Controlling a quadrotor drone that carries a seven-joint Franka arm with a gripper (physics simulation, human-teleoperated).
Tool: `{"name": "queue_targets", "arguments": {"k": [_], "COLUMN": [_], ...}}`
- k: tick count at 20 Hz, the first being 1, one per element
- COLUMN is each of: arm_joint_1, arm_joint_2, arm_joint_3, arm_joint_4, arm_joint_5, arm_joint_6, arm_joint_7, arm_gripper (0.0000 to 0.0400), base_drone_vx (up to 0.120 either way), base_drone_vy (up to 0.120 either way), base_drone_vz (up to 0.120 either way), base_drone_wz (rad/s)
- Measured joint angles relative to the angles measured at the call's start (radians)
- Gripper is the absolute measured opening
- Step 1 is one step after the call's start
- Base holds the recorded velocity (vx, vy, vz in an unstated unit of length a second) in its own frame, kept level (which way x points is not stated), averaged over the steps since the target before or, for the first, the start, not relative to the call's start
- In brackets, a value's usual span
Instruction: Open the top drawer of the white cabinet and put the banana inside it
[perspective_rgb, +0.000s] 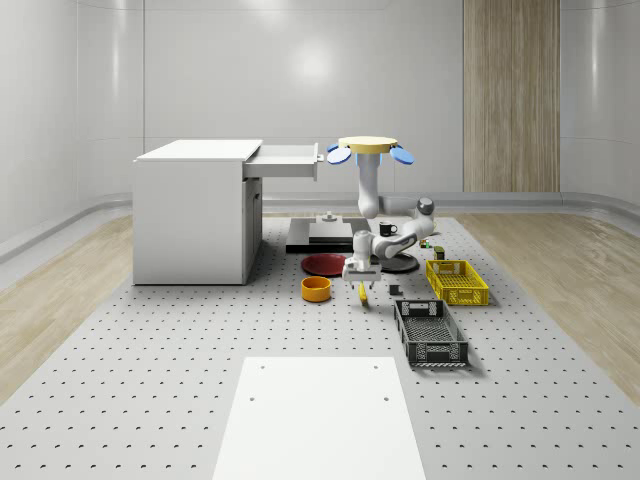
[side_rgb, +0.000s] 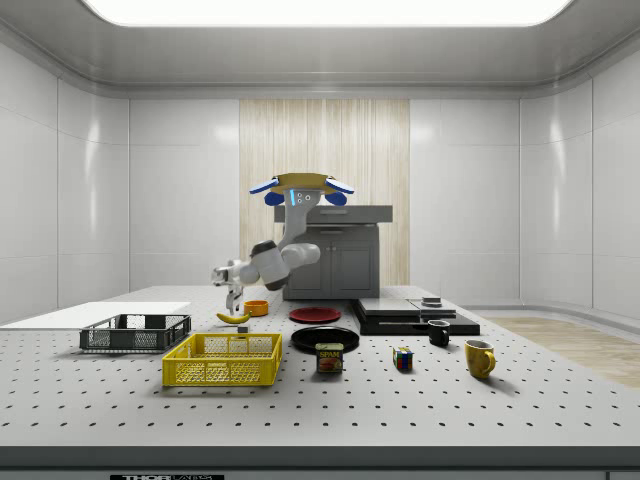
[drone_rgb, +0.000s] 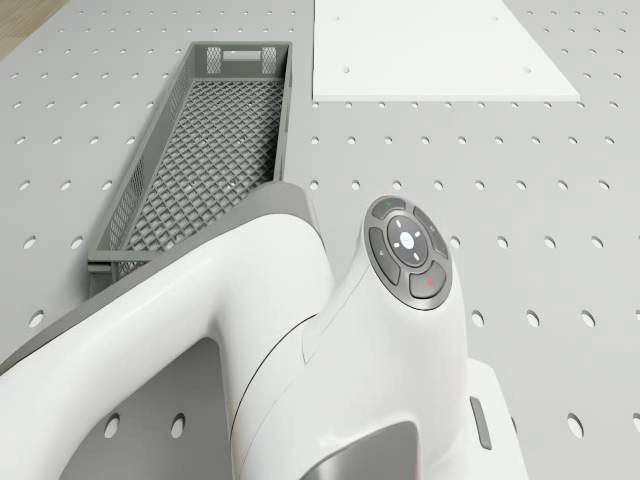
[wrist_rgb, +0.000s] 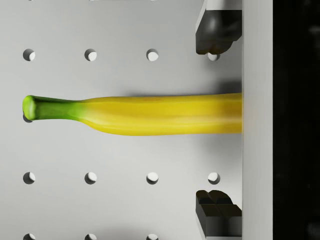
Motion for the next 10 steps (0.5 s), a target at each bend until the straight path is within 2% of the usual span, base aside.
{"name": "queue_targets", "arguments": {"k": [10], "arm_joint_1": [0.014], "arm_joint_2": [0.03], "arm_joint_3": [0.095], "arm_joint_4": [0.045], "arm_joint_5": [0.092], "arm_joint_6": [0.032], "arm_joint_7": [0.008], "arm_gripper": [0.04], "base_drone_vx": [0.0], "base_drone_vy": [0.0], "base_drone_vz": [0.0], "base_drone_wz": [0.0]}}
